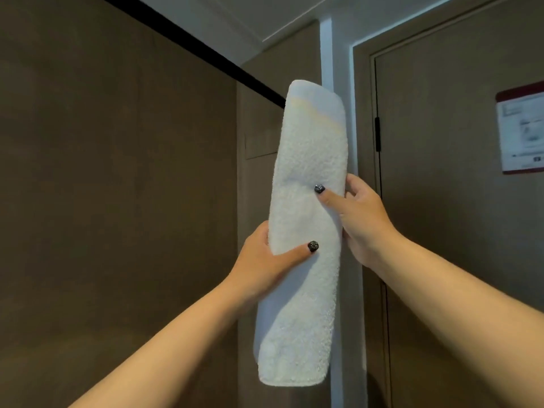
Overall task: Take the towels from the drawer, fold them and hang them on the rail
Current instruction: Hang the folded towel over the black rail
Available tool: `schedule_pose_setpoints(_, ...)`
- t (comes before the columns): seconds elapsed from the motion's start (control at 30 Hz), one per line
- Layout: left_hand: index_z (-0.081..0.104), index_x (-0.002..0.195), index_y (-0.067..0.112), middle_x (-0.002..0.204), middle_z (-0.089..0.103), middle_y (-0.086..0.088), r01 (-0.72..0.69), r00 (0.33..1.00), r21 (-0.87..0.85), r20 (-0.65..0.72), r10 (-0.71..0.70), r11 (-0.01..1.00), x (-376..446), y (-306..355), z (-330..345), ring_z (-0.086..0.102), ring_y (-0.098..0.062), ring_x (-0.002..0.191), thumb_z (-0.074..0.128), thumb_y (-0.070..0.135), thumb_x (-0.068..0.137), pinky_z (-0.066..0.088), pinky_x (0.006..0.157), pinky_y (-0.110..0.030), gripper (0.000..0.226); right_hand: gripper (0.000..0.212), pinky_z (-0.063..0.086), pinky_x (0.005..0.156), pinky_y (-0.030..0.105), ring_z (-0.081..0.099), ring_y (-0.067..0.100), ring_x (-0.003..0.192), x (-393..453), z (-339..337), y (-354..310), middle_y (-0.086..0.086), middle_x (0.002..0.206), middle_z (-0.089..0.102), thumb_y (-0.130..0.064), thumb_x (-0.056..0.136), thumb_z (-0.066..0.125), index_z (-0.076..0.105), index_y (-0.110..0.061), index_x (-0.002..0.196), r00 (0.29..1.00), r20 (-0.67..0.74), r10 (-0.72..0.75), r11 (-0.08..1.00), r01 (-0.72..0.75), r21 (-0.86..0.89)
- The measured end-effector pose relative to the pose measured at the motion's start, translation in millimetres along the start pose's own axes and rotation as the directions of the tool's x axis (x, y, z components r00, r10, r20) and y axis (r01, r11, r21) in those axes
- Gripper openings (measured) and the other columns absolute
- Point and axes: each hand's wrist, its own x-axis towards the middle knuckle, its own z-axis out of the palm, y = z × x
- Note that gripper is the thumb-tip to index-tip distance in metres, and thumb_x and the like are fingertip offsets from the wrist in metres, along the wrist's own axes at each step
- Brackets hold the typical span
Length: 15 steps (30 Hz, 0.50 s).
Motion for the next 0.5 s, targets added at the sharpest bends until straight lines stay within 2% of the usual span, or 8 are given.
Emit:
schedule_pose_setpoints(0.1,0.056,0.124,0.029,0.118,0.067,0.011,-0.056,0.998,0.070,-0.032,0.058,0.996,56,-9,-2,0.066,-0.007,0.106,0.083,0.040,0.073,0.055,0.094,-0.038,0.059,0.037,0.060,0.073,0.031,0.073,0.018,0.095,57,-7,9,0.005,0.114,0.072,-0.013,0.089,0.070,0.059,-0.013,0.125,0.998,-0.038,-0.043,0.999,0.043,-0.005)
schedule_pose_setpoints(0.23,0.061,0.117,0.023,0.111,0.071,0.004,-0.110,0.989,0.091,-0.092,0.118,0.990,120,-21,-1,0.070,-0.013,0.099,0.086,0.036,0.073,0.057,0.090,-0.042,0.053,0.041,0.058,0.070,0.026,0.072,0.015,0.094,123,-15,18,0.003,0.116,0.070,-0.011,0.091,0.069,0.057,-0.014,0.130,0.990,-0.070,-0.120,0.993,0.121,0.013)
schedule_pose_setpoints(0.33,0.064,0.110,0.023,0.103,0.074,0.006,-0.146,0.976,0.077,-0.150,0.156,0.986,163,-24,2,0.072,-0.010,0.090,0.086,0.033,0.073,0.060,0.083,-0.035,0.044,0.034,0.060,0.074,0.029,0.073,0.015,0.094,170,-22,19,0.002,0.113,0.072,-0.012,0.091,0.069,0.061,-0.013,0.124,0.986,-0.044,-0.158,0.987,0.159,0.013)
schedule_pose_setpoints(0.43,0.066,0.112,0.016,0.102,0.076,0.004,-0.203,0.958,0.041,-0.200,0.207,0.978,207,-18,8,0.073,-0.014,0.092,0.085,0.025,0.076,0.059,0.078,-0.031,0.041,0.029,0.060,0.080,0.033,0.073,0.018,0.095,219,-28,16,0.006,0.110,0.073,-0.009,0.089,0.070,0.064,-0.009,0.118,0.979,-0.009,-0.206,0.978,0.206,0.043)
schedule_pose_setpoints(0.5,0.067,0.111,0.013,0.100,0.076,0.004,-0.262,0.936,0.051,-0.229,0.267,0.964,234,-13,11,0.074,-0.011,0.088,0.084,0.021,0.078,0.059,0.071,-0.024,0.038,0.029,0.059,0.081,0.034,0.073,0.019,0.094,252,-31,11,0.007,0.109,0.073,-0.009,0.088,0.071,0.065,-0.008,0.116,0.970,0.001,-0.243,0.969,0.243,0.053)
